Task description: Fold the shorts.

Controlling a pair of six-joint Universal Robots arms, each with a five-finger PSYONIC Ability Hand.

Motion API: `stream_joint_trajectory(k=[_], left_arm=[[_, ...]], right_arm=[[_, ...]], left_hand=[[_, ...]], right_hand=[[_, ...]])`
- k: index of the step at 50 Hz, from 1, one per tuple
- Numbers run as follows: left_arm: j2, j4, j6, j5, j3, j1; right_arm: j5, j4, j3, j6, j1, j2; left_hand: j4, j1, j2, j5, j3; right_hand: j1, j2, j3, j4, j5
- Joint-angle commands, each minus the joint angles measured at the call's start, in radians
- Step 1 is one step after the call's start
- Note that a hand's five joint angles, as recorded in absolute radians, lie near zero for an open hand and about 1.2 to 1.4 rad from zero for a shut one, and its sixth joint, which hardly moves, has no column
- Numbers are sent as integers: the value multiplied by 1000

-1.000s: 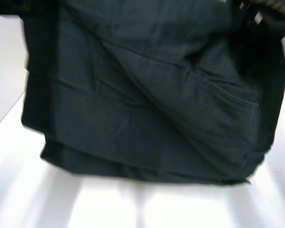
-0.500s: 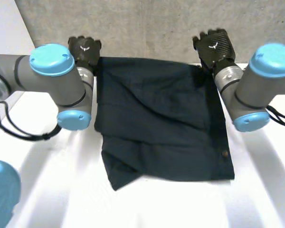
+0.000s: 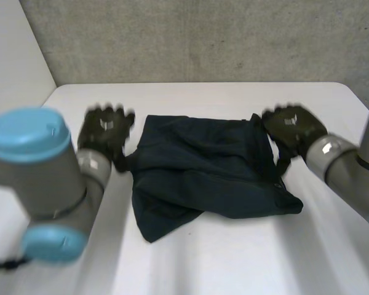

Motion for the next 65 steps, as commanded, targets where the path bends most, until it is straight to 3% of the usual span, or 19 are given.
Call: stream_joint_trajectory(k=[1, 8, 13, 17, 19, 45, 50, 52, 57, 65], left_arm=[[77, -130, -191, 2, -235, -125], [31, -162, -327, 3, -254, -159], [-64, -148, -330, -4, -206, -156], [-107, -144, -330, -7, -173, -147], [-122, -141, -330, -7, -163, -144], [-252, -104, -324, -10, 11, -152], [-277, -96, -324, -10, 30, -150], [-279, -96, -324, -12, 42, -147], [-217, -107, -321, -12, 44, -138], [108, -150, -167, 22, -62, -49]], right_arm=[[-110, 63, 239, -8, -93, -101], [-131, -136, 396, 1, -155, -104], [-128, -246, 414, 10, -155, -40], [-131, -268, 396, 8, -152, 34], [-130, -276, 388, 8, -150, 52], [-119, -276, 396, 8, -155, 43], [-117, -274, 391, 7, -156, 43], [-113, -273, 384, 4, -155, 43], [-111, -236, 341, -18, -155, -15], [-117, 12, 223, -93, -150, -164]], left_hand=[[182, 180, 175, 172, 172], [173, 171, 166, 163, 164], [164, 163, 157, 154, 155], [155, 154, 148, 145, 146], [155, 154, 148, 145, 146], [243, 242, 236, 233, 234], [718, 716, 711, 708, 708], [1114, 1112, 1107, 1104, 1104], [1138, 1137, 1131, 1128, 1129], [1138, 1137, 1131, 1128, 1129]], right_hand=[[157, 139, 143, 123, 119], [377, 359, 363, 343, 339], [506, 488, 492, 473, 468], [828, 810, 815, 795, 790], [1191, 1173, 1177, 1158, 1153], [1192, 1174, 1179, 1159, 1154], [1192, 1174, 1179, 1159, 1154], [1192, 1174, 1179, 1159, 1154], [1192, 1174, 1179, 1159, 1154], [1192, 1174, 1179, 1159, 1154]])
